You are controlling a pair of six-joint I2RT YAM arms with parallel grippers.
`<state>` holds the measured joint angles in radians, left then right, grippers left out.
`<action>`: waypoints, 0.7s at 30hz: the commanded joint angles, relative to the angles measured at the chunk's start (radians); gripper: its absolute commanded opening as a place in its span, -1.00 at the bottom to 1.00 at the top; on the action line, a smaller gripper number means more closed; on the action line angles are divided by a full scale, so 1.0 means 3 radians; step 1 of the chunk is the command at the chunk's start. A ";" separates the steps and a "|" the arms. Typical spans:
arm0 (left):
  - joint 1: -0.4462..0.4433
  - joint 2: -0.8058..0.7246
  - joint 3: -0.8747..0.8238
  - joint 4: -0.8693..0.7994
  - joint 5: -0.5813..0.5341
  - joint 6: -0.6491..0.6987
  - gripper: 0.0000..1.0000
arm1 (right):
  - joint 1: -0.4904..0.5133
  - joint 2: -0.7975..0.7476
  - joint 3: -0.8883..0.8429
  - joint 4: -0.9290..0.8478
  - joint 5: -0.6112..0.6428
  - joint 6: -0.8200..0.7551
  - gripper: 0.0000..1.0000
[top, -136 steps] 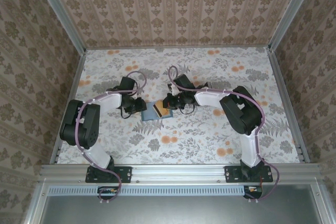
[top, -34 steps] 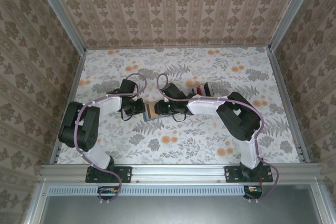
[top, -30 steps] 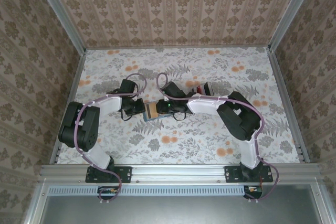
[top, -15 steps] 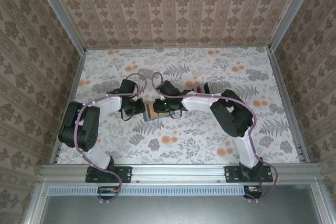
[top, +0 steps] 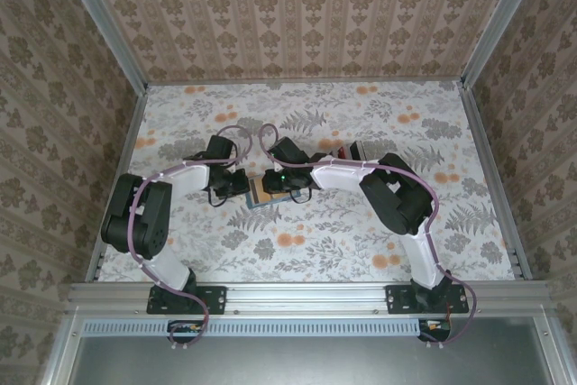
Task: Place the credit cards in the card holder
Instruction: Insert the credit card into the card slot.
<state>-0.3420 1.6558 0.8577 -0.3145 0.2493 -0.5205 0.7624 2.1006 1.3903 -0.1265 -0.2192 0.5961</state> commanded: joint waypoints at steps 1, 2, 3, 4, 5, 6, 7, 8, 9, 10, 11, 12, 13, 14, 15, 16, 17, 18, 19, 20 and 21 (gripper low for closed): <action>-0.0077 0.0046 0.0023 -0.0161 0.0113 0.0026 -0.71 | -0.0055 -0.0229 -0.0054 -0.0139 0.0008 -0.0114 -0.64; -0.0076 0.0010 0.0025 -0.0167 0.0097 0.0031 -0.70 | -0.0078 -0.0292 -0.0075 -0.0166 0.0029 -0.0142 -0.62; -0.0077 -0.0019 0.0025 -0.0173 0.0088 0.0029 -0.71 | -0.0103 -0.0352 -0.0097 -0.0188 0.0053 -0.0163 -0.61; -0.0077 -0.0041 0.0028 -0.0184 0.0076 0.0033 -0.70 | -0.0124 -0.0409 -0.0128 -0.0205 0.0065 -0.0182 -0.60; -0.0075 -0.0074 0.0030 -0.0192 0.0064 0.0034 -0.69 | -0.0151 -0.0473 -0.0164 -0.0223 0.0084 -0.0203 -0.59; -0.0077 -0.0108 0.0024 -0.0195 0.0049 0.0037 -0.69 | -0.0185 -0.0537 -0.0201 -0.0240 0.0101 -0.0222 -0.57; -0.0076 -0.0135 0.0020 -0.0195 0.0035 0.0037 -0.67 | -0.0212 -0.0595 -0.0235 -0.0258 0.0120 -0.0241 -0.57; -0.0077 -0.0164 0.0017 -0.0200 0.0016 0.0036 -0.66 | -0.0247 -0.0665 -0.0289 -0.0273 0.0147 -0.0262 -0.56; -0.0077 -0.0188 0.0013 -0.0208 -0.0001 0.0040 -0.66 | -0.0277 -0.0721 -0.0328 -0.0286 0.0167 -0.0277 -0.55; -0.0075 -0.0210 0.0014 -0.0218 -0.0015 0.0039 -0.65 | -0.0311 -0.0792 -0.0384 -0.0288 0.0186 -0.0289 -0.55; -0.0076 -0.0242 0.0006 -0.0222 -0.0032 0.0043 -0.63 | -0.0349 -0.0851 -0.0447 -0.0289 0.0197 -0.0294 -0.54; -0.0072 -0.0265 -0.0003 -0.0230 -0.0048 0.0043 -0.62 | -0.0378 -0.0901 -0.0498 -0.0287 0.0195 -0.0304 -0.52; -0.0076 -0.0295 -0.0011 -0.0221 -0.0062 0.0040 -0.61 | -0.0412 -0.0957 -0.0547 -0.0297 0.0201 -0.0321 -0.51; -0.0076 -0.0329 -0.0025 -0.0212 -0.0083 0.0037 -0.59 | -0.0442 -0.1007 -0.0593 -0.0305 0.0214 -0.0343 -0.51; -0.0072 -0.0353 -0.0039 -0.0207 -0.0099 0.0032 -0.57 | -0.0462 -0.1052 -0.0630 -0.0322 0.0216 -0.0371 -0.51; -0.0072 -0.0385 -0.0059 -0.0205 -0.0119 0.0028 -0.54 | -0.0488 -0.1096 -0.0666 -0.0350 0.0234 -0.0399 -0.49; -0.0071 -0.0412 -0.0072 -0.0213 -0.0139 0.0024 -0.51 | -0.0514 -0.1140 -0.0706 -0.0376 0.0240 -0.0439 -0.48; -0.0071 -0.0439 -0.0087 -0.0219 -0.0158 0.0017 -0.47 | -0.0542 -0.1172 -0.0734 -0.0398 0.0223 -0.0472 -0.47; -0.0072 -0.0469 -0.0109 -0.0219 -0.0175 0.0008 -0.41 | -0.0569 -0.1201 -0.0766 -0.0425 0.0196 -0.0520 -0.47; -0.0072 -0.0505 -0.0133 -0.0219 -0.0190 -0.0001 -0.38 | -0.0583 -0.1236 -0.0792 -0.0468 0.0189 -0.0580 -0.46; -0.0072 -0.0532 -0.0168 -0.0216 -0.0196 -0.0015 -0.36 | -0.0580 -0.1270 -0.0815 -0.0485 0.0184 -0.0634 -0.46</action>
<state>-0.3607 1.5303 0.8337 -0.3546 0.2184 -0.5217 0.5922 1.7687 1.1725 -0.2165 -0.1719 0.4713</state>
